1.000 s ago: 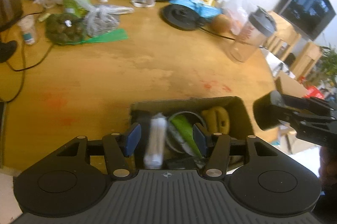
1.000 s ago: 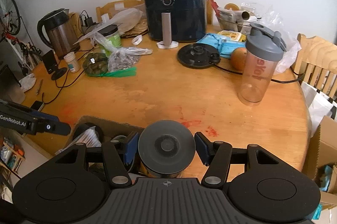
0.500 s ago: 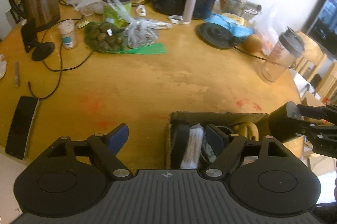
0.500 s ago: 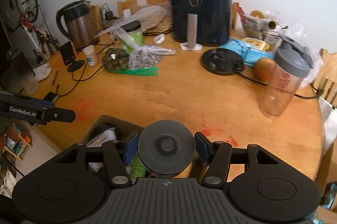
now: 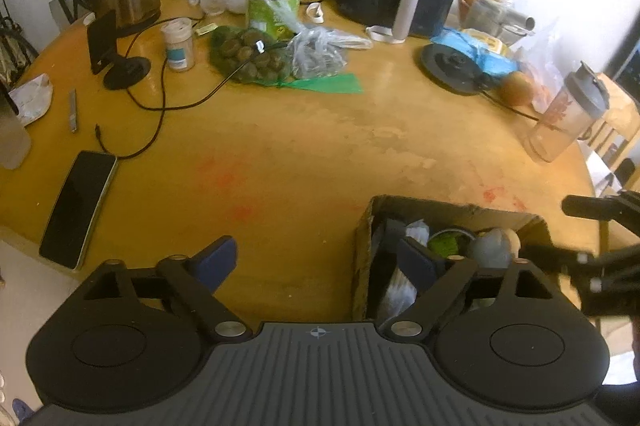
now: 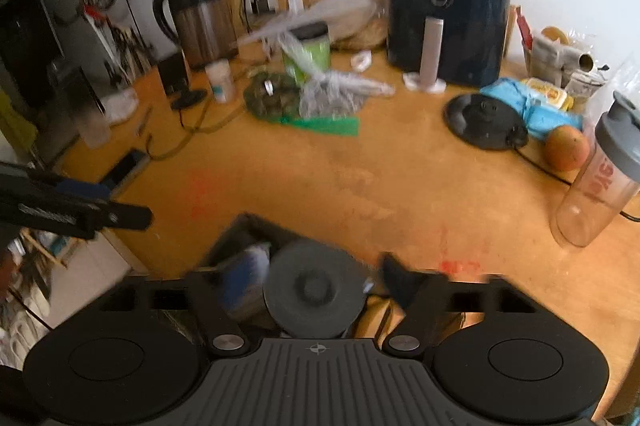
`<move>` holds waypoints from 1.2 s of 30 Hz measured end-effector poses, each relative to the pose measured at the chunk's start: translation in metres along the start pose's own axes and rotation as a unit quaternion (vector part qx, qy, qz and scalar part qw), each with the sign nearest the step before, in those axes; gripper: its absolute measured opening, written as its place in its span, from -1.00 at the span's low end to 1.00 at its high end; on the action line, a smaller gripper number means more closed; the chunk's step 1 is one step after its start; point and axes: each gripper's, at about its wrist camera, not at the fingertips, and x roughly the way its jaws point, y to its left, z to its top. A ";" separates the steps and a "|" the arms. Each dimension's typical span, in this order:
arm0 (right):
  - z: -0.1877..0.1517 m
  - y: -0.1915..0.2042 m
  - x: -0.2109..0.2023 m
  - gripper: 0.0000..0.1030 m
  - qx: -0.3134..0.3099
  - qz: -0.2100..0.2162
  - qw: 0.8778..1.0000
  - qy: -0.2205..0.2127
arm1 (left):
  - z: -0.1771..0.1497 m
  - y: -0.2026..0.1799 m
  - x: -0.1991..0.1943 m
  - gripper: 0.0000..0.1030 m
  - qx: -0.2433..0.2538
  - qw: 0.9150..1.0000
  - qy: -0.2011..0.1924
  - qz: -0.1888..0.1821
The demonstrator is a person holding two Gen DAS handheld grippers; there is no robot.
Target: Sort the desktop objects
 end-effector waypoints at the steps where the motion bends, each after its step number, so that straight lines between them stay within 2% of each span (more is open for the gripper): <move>1: -0.001 0.002 0.003 0.89 -0.004 0.001 1.000 0.007 | -0.001 0.000 0.000 0.78 0.001 1.000 0.001 0.000; 3: -0.003 0.005 0.007 0.89 -0.009 0.004 1.000 0.021 | -0.001 -0.001 0.002 0.84 0.004 1.000 0.005 -0.002; 4: -0.005 0.006 0.009 0.90 -0.010 0.001 1.000 0.027 | -0.002 -0.002 0.003 0.94 0.005 1.000 0.008 -0.005; 7: -0.010 0.005 0.012 1.00 -0.005 -0.011 0.999 0.044 | -0.003 -0.006 0.008 1.00 0.012 1.000 0.025 -0.010; 11: -0.016 -0.001 0.012 1.00 0.012 -0.025 0.998 0.059 | -0.003 -0.010 0.012 1.00 0.021 0.999 0.034 -0.011; 17: -0.023 -0.012 0.012 1.00 0.041 -0.048 0.994 0.092 | 0.003 -0.014 0.019 1.00 0.032 0.998 0.049 0.008; 21: -0.027 -0.019 0.011 1.00 0.067 -0.063 0.988 0.120 | 0.007 -0.018 0.023 1.00 0.041 0.997 0.068 0.004; 26: -0.035 -0.030 0.012 1.00 0.101 -0.089 0.978 0.158 | 0.007 -0.029 0.029 1.00 0.064 0.993 0.100 0.003; 36: -0.052 -0.049 0.008 1.00 0.160 -0.097 0.962 0.196 | -0.003 -0.045 0.045 1.00 0.100 0.979 0.176 -0.019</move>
